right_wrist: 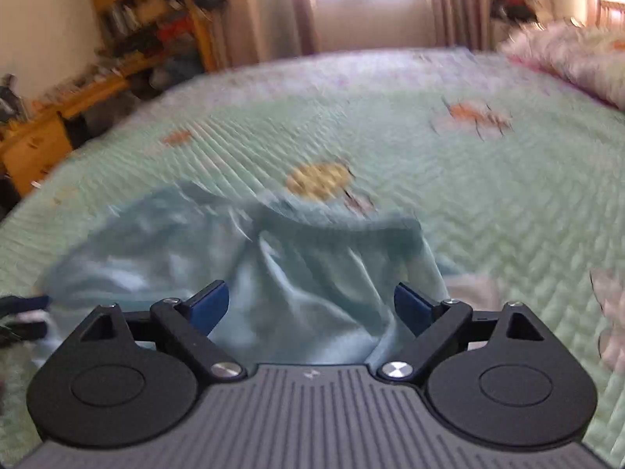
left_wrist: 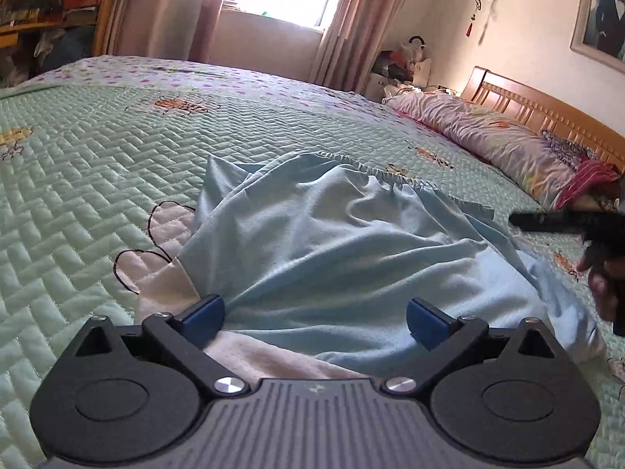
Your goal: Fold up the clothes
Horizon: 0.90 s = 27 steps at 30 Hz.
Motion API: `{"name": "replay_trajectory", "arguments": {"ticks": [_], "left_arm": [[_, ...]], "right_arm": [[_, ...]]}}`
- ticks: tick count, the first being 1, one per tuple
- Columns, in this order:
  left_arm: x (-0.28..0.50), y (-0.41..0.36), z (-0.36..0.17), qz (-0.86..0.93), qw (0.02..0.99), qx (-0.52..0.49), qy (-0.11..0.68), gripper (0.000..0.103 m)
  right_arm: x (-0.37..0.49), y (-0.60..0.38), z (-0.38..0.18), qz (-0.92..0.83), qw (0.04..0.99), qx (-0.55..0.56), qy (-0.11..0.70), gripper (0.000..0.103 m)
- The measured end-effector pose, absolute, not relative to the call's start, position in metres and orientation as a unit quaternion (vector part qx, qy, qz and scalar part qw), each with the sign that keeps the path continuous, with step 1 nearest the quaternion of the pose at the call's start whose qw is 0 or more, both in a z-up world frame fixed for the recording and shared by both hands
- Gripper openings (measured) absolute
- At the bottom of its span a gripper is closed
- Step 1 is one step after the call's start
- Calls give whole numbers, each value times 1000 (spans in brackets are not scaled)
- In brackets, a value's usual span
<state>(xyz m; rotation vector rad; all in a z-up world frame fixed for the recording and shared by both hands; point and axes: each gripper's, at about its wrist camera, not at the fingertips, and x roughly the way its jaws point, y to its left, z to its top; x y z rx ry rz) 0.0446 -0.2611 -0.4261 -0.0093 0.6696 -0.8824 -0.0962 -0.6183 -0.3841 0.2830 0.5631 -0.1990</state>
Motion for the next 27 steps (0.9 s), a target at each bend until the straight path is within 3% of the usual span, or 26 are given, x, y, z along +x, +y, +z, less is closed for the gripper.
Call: {"name": "replay_trajectory", "arguments": {"ticks": [1, 5, 11, 16, 27], "left_arm": [[45, -261, -426, -419, 851, -5, 318, 100], [44, -261, -427, -417, 852, -4, 316, 100], [44, -258, -427, -420, 851, -13, 314, 100], [42, -261, -425, -419, 852, -4, 314, 100], [-1, -198, -395, -416, 852, -117, 295, 100]], "right_arm": [[-93, -616, -384, -99, 948, 133, 272, 92], [-56, -627, -418, -168, 908, 42, 382, 92], [-107, -607, -389, -181, 936, 120, 277, 93], [-102, -566, -420, -170, 919, 33, 353, 92], [-252, -562, -371, -199, 920, 287, 179, 93]]}}
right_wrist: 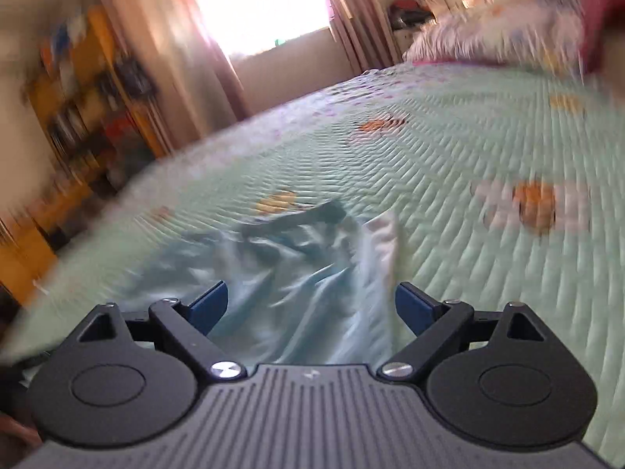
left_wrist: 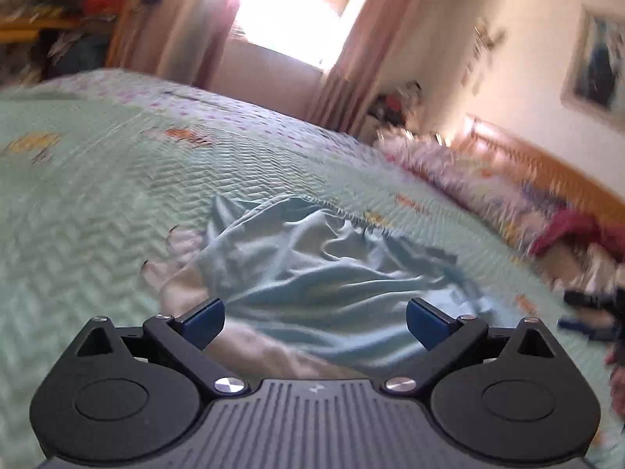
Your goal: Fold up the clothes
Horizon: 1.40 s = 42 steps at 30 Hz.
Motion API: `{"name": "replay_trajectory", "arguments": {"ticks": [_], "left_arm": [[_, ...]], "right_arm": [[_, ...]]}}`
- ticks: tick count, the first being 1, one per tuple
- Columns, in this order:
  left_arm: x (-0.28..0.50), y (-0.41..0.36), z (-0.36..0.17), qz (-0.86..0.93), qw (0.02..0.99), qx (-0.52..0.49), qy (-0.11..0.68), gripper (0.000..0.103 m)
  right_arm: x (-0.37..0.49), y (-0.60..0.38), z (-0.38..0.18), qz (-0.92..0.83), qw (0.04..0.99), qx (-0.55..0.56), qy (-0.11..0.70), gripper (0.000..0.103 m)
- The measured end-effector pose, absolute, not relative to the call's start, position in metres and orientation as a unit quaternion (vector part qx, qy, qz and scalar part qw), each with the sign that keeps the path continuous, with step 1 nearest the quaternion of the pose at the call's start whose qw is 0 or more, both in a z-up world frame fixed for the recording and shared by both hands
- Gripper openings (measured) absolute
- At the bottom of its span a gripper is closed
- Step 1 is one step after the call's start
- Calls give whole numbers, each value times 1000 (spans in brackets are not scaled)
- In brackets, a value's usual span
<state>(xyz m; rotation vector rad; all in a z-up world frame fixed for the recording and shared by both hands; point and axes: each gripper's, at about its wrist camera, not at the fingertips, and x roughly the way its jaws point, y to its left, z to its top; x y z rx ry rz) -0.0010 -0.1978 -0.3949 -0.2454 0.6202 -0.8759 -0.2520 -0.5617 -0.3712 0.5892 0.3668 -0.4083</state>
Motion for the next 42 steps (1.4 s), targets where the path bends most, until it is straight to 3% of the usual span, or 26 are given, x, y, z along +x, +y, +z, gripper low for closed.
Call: {"name": "replay_trajectory", "arguments": {"ticks": [6, 14, 22, 26, 29, 42], "left_arm": [[-4, -154, -430, -360, 790, -312, 386, 98], [4, -161, -432, -346, 788, -333, 386, 102], [19, -183, -435, -345, 793, -324, 384, 102], [22, -188, -436, -339, 790, -331, 389, 102], [27, -183, -438, -338, 774, -357, 398, 102], [49, -170, -459, -364, 673, -509, 395, 102]], "right_arm": [[-218, -483, -348, -137, 953, 187, 197, 93], [-163, -419, -319, -137, 952, 108, 250, 93], [33, -415, -271, -128, 888, 133, 421, 93], [132, -398, -288, -192, 822, 95, 527, 93], [180, -380, -315, -232, 791, 60, 563, 92], [241, -352, -372, -307, 721, 5, 622, 92]]}}
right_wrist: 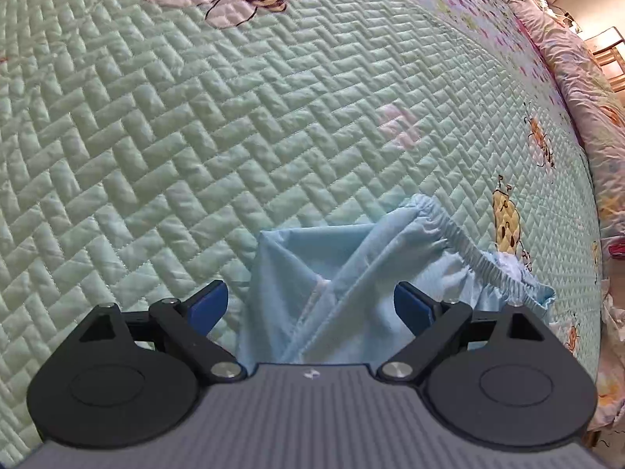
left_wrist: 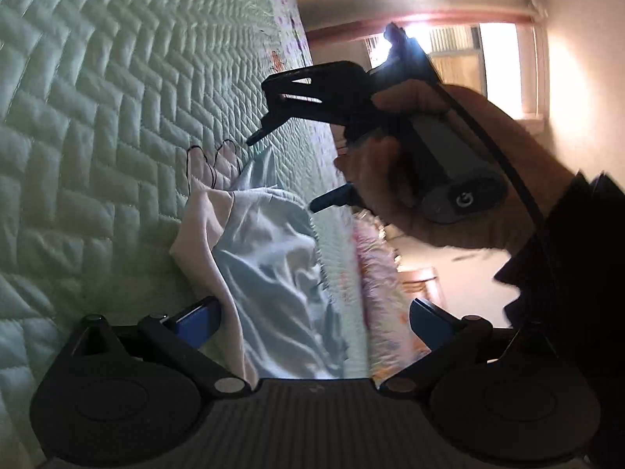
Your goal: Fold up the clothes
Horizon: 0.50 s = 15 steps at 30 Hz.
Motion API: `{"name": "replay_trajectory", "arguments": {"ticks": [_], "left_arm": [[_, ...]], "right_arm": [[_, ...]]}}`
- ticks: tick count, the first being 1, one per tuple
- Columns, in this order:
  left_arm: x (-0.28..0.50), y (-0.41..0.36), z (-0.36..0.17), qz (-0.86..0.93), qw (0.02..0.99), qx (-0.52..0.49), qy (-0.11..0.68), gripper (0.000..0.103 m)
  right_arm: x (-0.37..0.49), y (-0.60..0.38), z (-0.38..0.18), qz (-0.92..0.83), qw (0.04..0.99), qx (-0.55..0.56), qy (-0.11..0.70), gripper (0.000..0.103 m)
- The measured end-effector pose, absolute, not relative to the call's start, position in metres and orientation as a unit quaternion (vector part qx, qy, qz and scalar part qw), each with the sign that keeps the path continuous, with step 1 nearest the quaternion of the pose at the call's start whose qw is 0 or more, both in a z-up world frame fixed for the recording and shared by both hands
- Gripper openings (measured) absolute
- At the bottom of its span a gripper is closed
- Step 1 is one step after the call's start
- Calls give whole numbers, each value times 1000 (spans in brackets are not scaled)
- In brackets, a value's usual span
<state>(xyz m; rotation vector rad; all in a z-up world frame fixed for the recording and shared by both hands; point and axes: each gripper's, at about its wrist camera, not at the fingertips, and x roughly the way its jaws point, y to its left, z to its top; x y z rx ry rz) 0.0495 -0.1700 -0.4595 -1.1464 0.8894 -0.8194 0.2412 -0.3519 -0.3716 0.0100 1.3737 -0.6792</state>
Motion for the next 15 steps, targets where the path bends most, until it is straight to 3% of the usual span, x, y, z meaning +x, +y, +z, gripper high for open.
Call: {"name": "replay_trajectory", "arguments": {"ticks": [7, 13, 15], "left_arm": [[54, -162, -468, -367, 636, -556, 389, 102], [57, -158, -474, -369, 626, -568, 385, 102], [58, -157, -473, -372, 624, -571, 382, 102]], "right_arm": [[248, -337, -390, -342, 694, -68, 630, 93], [248, -345, -393, -371, 685, -35, 626, 92], [247, -344, -392, -374, 685, -30, 624, 85]]}}
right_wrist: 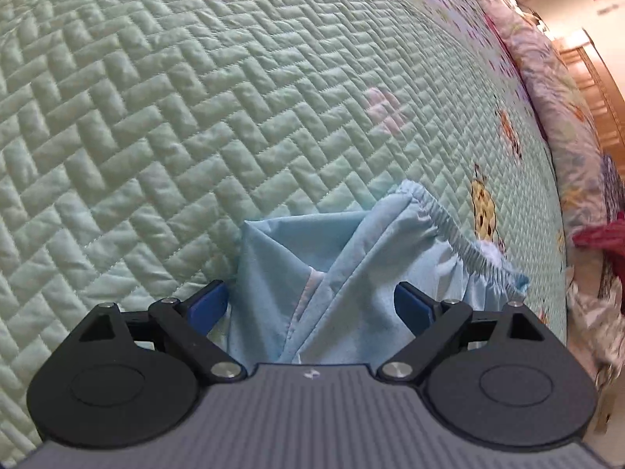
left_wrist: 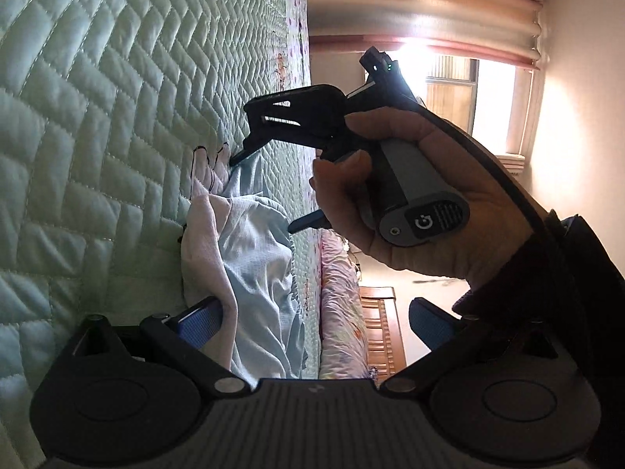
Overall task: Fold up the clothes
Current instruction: 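Grasp the jacket's side edge with the right tool while the left tool grasps it too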
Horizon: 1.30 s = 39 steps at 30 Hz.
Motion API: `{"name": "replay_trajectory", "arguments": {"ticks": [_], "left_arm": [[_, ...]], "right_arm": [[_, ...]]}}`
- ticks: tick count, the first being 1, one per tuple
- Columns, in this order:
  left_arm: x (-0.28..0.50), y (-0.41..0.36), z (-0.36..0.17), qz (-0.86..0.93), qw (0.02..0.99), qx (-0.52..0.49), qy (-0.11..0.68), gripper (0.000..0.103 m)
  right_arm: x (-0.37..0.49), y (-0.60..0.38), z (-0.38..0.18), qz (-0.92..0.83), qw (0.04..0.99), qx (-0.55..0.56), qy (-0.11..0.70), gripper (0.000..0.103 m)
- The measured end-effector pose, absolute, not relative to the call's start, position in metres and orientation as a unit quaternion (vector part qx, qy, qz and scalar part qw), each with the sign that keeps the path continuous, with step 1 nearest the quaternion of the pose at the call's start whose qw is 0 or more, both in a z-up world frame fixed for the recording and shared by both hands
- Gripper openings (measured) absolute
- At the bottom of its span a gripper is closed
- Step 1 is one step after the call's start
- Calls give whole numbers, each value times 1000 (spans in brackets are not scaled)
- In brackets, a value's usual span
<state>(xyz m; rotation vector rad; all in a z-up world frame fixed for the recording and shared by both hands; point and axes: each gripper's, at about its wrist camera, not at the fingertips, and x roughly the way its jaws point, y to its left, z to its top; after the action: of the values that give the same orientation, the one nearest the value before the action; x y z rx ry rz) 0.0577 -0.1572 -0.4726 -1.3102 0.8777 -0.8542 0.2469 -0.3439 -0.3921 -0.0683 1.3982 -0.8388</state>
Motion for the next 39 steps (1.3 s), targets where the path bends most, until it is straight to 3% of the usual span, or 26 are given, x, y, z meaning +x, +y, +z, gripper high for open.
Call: {"name": "replay_trajectory", "arguments": {"ticks": [1, 3, 5, 12, 19, 32, 39], "left_arm": [[58, -157, -472, -373, 623, -571, 382, 102], [58, -156, -471, -375, 621, -572, 382, 102], [59, -157, -470, -377, 622, -570, 382, 101], [59, -155, -465, -388, 626, -557, 383, 101], [64, -163, -463, -399, 634, -539, 386, 90], [72, -176, -457, -399, 636, -527, 398, 94], [50, -163, -434, -309, 719, -487, 388, 102]], "right_arm": [[247, -344, -392, -373, 683, -29, 627, 69], [247, -343, -394, -369, 679, -24, 635, 26], [244, -346, -397, -372, 674, -13, 639, 11], [233, -362, -380, -360, 688, 49, 628, 6], [201, -390, -346, -309, 736, 149, 583, 6], [168, -418, -332, -267, 762, 211, 550, 6], [164, -415, -328, -247, 769, 219, 547, 6]]}}
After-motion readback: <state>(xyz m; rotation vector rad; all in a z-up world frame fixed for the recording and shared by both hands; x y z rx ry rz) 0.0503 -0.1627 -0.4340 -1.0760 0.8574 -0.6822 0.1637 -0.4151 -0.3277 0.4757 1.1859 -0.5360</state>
